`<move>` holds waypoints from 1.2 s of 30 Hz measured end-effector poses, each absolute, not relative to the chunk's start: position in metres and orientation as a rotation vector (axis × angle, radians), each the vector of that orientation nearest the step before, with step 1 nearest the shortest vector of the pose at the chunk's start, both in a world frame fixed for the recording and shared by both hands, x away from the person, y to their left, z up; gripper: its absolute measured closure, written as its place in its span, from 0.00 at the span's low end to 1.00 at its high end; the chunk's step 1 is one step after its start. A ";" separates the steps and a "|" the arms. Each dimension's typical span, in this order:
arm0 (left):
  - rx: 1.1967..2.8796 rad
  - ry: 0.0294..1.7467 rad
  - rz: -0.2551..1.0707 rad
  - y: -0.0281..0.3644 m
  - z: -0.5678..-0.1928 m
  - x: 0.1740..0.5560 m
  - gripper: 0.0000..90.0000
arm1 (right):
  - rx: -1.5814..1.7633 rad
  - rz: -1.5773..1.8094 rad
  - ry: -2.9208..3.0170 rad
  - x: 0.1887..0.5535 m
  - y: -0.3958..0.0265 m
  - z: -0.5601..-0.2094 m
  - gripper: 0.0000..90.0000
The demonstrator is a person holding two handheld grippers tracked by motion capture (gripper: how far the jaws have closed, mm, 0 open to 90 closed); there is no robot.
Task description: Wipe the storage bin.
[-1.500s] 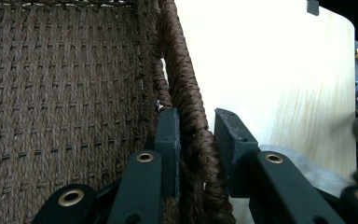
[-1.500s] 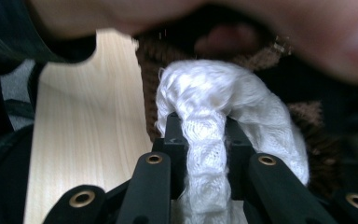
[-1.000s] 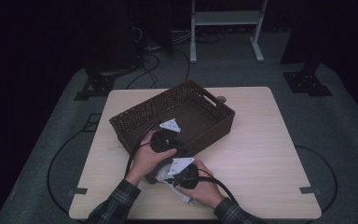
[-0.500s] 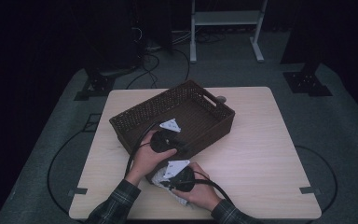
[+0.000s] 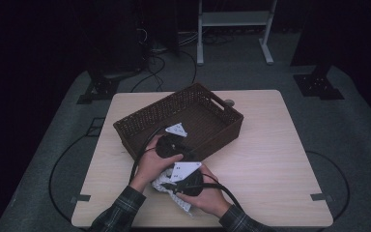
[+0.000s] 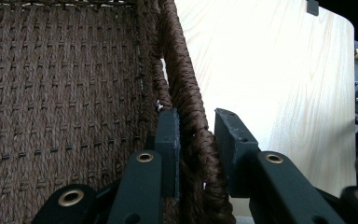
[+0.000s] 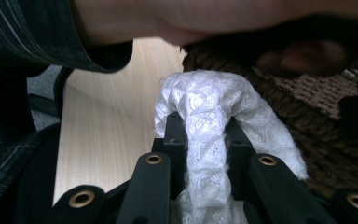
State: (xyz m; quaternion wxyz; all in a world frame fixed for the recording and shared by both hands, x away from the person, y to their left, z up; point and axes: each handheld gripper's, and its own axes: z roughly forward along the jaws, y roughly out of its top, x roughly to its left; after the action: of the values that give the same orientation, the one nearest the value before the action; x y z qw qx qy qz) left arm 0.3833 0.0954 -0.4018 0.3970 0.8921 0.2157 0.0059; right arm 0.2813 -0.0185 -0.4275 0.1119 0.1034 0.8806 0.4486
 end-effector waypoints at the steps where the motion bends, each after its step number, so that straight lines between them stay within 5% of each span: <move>1: 2.260 0.546 0.015 0.095 -0.402 0.383 0.79 | 0.302 1.329 2.580 0.281 -0.019 -0.426 0.84; 18: 2.261 0.546 0.015 0.095 -0.402 0.383 0.79 | 0.320 1.346 2.577 0.277 -0.039 -0.424 0.84; 36: 2.251 0.552 -0.008 0.096 -0.402 0.385 0.77 | 0.692 1.197 2.527 0.287 -0.142 -0.446 0.84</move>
State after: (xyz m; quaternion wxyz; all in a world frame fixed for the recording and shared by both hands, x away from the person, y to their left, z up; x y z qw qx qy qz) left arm 0.3851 0.0957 -0.4018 0.4004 0.8900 0.2183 -0.0030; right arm 0.2867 -0.1420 -0.4463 0.1304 0.2382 0.8698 0.4120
